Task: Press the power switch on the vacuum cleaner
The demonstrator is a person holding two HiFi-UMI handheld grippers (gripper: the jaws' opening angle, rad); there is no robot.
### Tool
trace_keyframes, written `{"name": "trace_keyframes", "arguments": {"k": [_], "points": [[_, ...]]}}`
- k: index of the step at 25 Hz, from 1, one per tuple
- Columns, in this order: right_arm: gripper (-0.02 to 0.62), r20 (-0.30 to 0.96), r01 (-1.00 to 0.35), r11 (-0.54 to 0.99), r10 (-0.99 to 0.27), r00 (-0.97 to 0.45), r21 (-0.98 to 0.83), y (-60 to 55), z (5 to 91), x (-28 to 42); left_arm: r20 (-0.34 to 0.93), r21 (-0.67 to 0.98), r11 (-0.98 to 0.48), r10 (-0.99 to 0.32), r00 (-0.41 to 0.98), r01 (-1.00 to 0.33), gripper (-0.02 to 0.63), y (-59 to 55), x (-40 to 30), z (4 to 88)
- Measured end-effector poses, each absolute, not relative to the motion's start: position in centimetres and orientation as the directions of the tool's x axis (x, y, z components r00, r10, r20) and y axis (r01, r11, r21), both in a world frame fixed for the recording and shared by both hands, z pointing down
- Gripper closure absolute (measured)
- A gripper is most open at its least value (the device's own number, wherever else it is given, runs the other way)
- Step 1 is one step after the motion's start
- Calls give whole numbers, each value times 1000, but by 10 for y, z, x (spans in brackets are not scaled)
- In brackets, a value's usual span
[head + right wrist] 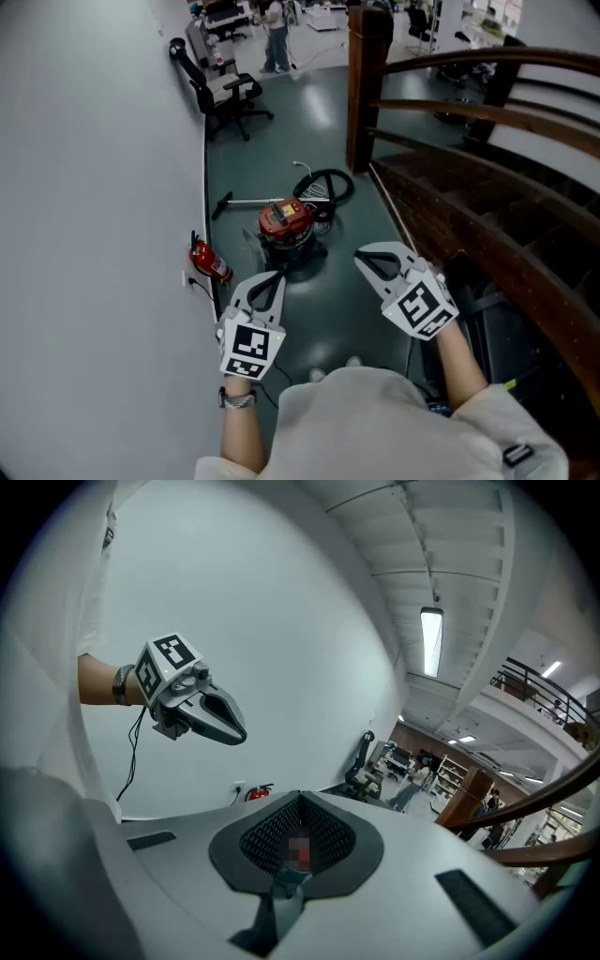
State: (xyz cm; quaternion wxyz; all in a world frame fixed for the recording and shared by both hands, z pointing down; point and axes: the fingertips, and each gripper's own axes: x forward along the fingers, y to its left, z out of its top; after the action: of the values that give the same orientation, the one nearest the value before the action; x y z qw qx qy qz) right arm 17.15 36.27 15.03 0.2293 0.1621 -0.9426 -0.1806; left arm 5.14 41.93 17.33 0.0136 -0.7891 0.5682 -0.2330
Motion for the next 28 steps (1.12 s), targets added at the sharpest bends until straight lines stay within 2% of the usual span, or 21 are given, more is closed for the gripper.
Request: {"name": "trace_keyframes", "arguments": {"k": [28], "points": [[565,342,-252,885,-394,-853,391,385,153,151,363,-283,-363,-897,251,-888,605,441,36,189]]}}
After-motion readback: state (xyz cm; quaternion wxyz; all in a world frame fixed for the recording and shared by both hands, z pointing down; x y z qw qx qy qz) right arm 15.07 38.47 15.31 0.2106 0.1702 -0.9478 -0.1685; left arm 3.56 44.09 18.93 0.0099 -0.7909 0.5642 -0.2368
